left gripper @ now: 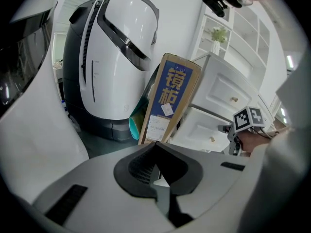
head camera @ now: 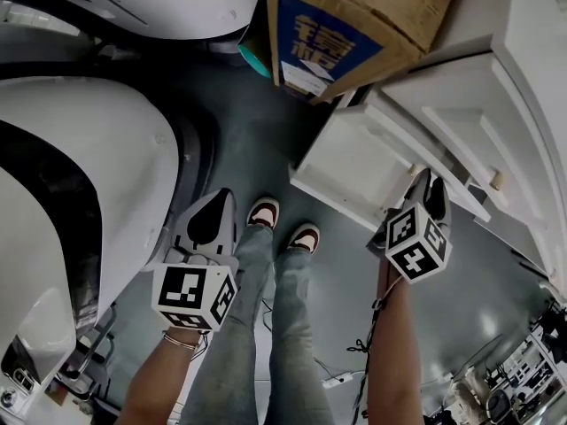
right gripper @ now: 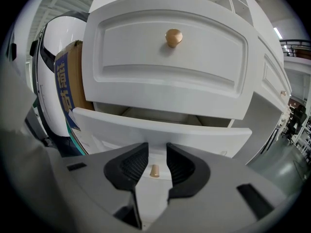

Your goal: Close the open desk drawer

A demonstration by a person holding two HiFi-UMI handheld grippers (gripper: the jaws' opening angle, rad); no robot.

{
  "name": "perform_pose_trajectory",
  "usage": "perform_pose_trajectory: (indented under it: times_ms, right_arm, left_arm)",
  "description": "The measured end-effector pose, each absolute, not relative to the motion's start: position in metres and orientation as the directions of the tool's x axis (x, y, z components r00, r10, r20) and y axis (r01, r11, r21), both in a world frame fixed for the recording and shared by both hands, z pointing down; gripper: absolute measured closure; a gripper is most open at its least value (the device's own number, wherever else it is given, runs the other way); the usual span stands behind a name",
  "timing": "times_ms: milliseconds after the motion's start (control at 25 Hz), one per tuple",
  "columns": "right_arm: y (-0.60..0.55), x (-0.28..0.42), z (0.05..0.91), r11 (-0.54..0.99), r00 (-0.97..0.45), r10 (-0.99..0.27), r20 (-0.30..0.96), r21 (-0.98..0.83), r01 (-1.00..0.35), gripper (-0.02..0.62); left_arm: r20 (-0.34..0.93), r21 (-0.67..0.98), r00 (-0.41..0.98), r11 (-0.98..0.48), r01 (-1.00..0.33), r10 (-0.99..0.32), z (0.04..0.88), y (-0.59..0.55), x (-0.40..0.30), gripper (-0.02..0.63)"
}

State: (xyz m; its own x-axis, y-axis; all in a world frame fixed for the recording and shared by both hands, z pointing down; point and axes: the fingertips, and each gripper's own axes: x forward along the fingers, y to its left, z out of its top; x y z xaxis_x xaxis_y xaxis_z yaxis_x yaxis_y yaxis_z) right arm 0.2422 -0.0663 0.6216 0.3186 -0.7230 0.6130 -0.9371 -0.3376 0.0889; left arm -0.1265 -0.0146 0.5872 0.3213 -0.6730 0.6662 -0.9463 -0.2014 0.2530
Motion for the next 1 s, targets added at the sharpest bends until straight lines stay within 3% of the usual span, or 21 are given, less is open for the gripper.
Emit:
perform_pose_trajectory:
  times_ms: [1000]
  right_arm:
    - [-0.088,0.252,0.622,-0.319,0.329,-0.722,0.608,0.129,-0.939,0.469]
  left_arm:
    - [0.666,0.263,0.309,-0.174,-0.949,-0.679,0.591,-0.013,-0.137,0.594]
